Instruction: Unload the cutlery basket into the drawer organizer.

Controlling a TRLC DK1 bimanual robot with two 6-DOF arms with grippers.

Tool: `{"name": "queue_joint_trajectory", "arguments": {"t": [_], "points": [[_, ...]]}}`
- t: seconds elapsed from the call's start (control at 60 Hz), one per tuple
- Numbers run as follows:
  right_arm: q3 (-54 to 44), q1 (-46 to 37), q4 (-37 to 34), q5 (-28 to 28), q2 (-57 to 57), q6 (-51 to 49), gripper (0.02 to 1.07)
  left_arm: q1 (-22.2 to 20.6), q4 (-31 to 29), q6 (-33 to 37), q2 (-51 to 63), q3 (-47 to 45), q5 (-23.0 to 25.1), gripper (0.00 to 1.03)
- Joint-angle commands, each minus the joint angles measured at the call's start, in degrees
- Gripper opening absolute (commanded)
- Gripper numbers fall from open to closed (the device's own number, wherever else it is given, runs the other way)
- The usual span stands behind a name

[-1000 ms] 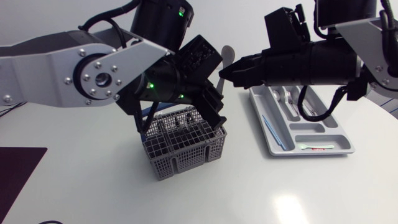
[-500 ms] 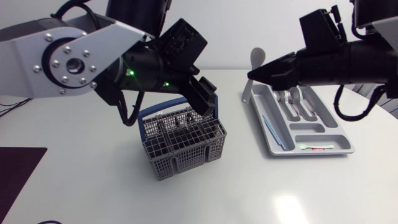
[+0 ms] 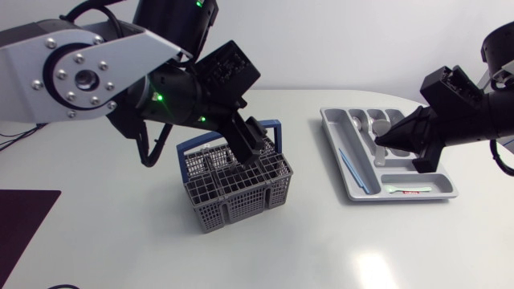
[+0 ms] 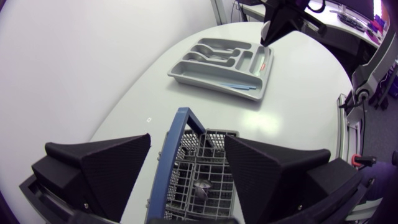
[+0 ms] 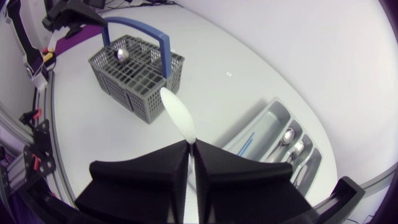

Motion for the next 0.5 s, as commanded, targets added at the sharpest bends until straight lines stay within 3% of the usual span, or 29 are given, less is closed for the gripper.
{"name": "queue_joint_trajectory", "arguments": {"t": [0.0,0.133,0.233,0.483], "points": [[-1.1,-4.5,-1.8,0.5,2.9,-11.2,0.11,0.9,-1.6,2.9,-1.6,-1.4,0.6,0.97],[-1.2,-11.4,-2.1,1.7,7.9,-23.7,0.11,1.7,-4.2,5.8,-2.1,-1.8,1.9,0.97],[-1.8,-13.7,-1.1,6.1,11.7,-30.5,0.11,2.1,-5.4,7.5,-2.1,-2.3,2.1,0.97],[-5.7,-14.5,10.5,15.6,16.2,-39.0,0.11,2.1,-6.6,9.9,-2.0,-3.3,2.6,0.97]]}}
